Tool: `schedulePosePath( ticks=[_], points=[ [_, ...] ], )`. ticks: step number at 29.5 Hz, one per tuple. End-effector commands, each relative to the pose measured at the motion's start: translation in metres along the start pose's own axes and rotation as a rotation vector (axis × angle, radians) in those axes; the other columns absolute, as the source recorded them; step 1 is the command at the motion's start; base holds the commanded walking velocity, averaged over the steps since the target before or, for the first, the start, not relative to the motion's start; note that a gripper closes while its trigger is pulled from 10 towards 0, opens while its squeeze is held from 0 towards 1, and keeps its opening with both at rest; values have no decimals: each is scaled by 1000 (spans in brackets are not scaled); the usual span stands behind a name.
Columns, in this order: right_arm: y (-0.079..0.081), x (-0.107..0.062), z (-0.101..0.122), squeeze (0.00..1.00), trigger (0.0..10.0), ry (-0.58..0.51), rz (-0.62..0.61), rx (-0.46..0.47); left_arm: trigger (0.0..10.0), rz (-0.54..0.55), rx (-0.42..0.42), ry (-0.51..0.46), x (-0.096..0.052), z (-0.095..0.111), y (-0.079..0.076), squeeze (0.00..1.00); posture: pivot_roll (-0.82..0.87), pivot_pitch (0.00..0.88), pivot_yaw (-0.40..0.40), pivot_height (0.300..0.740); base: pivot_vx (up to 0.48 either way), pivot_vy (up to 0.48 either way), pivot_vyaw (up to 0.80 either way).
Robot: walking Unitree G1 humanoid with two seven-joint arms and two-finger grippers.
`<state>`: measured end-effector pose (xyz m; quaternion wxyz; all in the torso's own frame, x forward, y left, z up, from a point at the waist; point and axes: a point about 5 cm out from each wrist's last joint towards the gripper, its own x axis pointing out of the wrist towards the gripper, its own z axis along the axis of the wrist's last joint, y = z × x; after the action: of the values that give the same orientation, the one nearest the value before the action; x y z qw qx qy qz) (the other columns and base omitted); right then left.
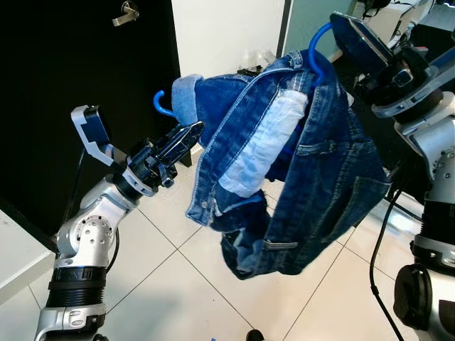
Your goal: Hang hanger
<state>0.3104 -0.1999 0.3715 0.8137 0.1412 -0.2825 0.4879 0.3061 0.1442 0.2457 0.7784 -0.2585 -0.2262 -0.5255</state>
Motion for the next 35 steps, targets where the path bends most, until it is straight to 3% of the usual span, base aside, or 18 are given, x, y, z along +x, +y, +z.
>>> schedulePosePath(
  ticks=[1, 6, 7, 9, 10, 11, 12, 14, 15, 32, 33, 35],
  points=[
    [3, 4, 5, 0, 0, -22, 8, -26, 0, -57, 4, -2, 5, 0, -8, 0, 24, 113, 19, 740, 0, 0, 0],
    [2, 5, 7, 0, 0, -26, 0, -33, 0, -68, -11, 20, 6, -4, -11, 0, 22, 113, 17, 740, 0, 0, 0],
    [1, 5, 7, 0, 0, -27, -10, -35, 10000, -69, -16, 36, 5, -5, -12, 0, 24, 114, 18, 740, 0, 0, 0],
    [0, 4, 7, 0, 0, -27, -17, -36, 10000, -69, -21, 47, 5, -5, -12, 0, 25, 114, 18, 740, 0, 0, 0],
    [0, 4, 7, 0, 0, -30, -21, -34, 10000, -76, -35, 55, 5, -6, -13, 784, 25, 114, 18, 740, 0, 0, 0],
    [0, 4, 7, 0, 0, -32, -21, -32, 10000, -87, -50, 63, 4, -6, -14, 784, 25, 115, 19, 740, 0, 0, 0],
    [0, 5, 7, 0, 0, -34, -19, -30, 10000, -88, -50, 66, 5, -7, -15, 1000, 24, 115, 18, 740, 0, 0, 0],
    [0, 5, 7, 0, 0, -36, -17, -28, 10000, -70, -39, 66, 6, -8, -14, 1000, 24, 115, 18, 740, 0, 0, 0],
    [1, 5, 6, 0, 0, -37, -13, -25, 10000, -62, -31, 67, 7, -9, -13, 0, 24, 115, 17, 740, 0, 0, 0],
    [7, 9, 7, 0, 0, -49, 28, -9, 10000, -43, -39, 77, 7, -13, -13, 0, 21, 114, 18, 740, 0, 0, 0],
    [8, 10, 8, 0, 0, -52, 36, -8, 4275, -37, -38, 75, 7, -14, -12, 0, 20, 115, 18, 740, 0, 0, 0],
    [9, 11, 8, 0, 0, -53, 40, -9, 4275, -29, -40, 66, 7, -14, -12, 0, 20, 115, 18, 740, 0, 0, 0]
  ],
)
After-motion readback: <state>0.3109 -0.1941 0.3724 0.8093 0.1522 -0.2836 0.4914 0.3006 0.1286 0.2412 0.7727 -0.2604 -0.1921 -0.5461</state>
